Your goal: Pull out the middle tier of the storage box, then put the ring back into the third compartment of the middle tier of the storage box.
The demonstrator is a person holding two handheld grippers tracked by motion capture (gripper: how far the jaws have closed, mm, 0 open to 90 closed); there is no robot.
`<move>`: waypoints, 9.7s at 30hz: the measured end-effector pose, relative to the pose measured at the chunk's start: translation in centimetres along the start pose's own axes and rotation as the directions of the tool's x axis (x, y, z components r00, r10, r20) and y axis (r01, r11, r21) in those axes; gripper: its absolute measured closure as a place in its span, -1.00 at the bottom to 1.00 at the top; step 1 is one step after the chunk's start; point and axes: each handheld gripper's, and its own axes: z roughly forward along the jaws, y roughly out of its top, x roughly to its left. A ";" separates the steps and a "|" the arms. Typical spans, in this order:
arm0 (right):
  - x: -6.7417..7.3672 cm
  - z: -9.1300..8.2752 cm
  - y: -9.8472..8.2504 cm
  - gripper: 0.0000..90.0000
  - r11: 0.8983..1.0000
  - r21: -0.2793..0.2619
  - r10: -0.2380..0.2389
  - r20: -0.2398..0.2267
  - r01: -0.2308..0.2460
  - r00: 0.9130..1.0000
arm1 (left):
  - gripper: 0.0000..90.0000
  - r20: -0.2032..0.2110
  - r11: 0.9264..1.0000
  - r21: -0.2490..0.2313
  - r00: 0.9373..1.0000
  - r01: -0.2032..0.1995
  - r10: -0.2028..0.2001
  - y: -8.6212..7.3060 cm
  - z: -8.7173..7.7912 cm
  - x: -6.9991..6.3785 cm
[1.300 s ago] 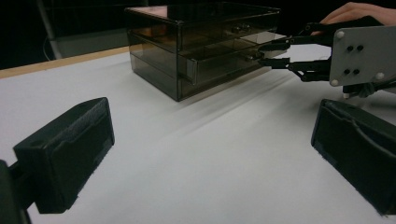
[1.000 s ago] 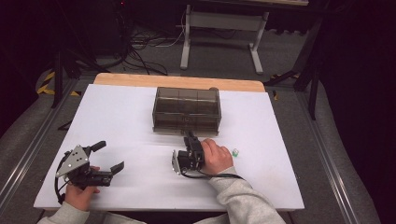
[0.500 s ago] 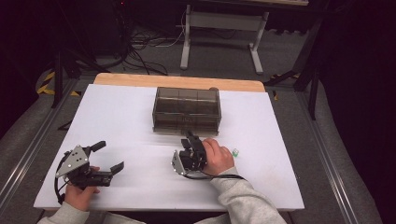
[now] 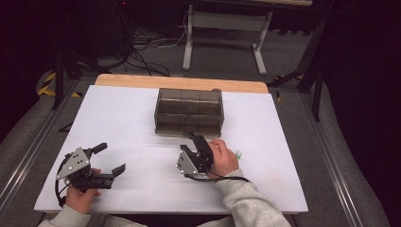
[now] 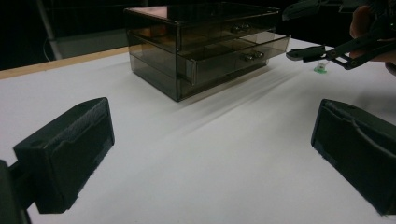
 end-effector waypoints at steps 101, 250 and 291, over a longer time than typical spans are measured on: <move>-9.4 5.7 -3.9 -0.07 0.916 0.234 0.399 -0.585 -0.325 0.706 | -0.99 0.004 1.000 0.005 1.000 0.011 -0.011 -0.2 0.3 0.1; -10.4 -2.0 -5.2 -0.62 0.822 0.113 0.540 -0.468 -0.559 0.700 | -0.99 -0.004 1.000 -0.006 1.000 0.006 -0.006 -0.1 0.2 0.2; -9.8 -5.5 -12.5 -0.97 0.736 0.272 0.676 -0.336 -0.619 0.656 | -0.99 -0.013 1.000 -0.009 1.000 0.006 -0.006 -0.1 0.1 0.3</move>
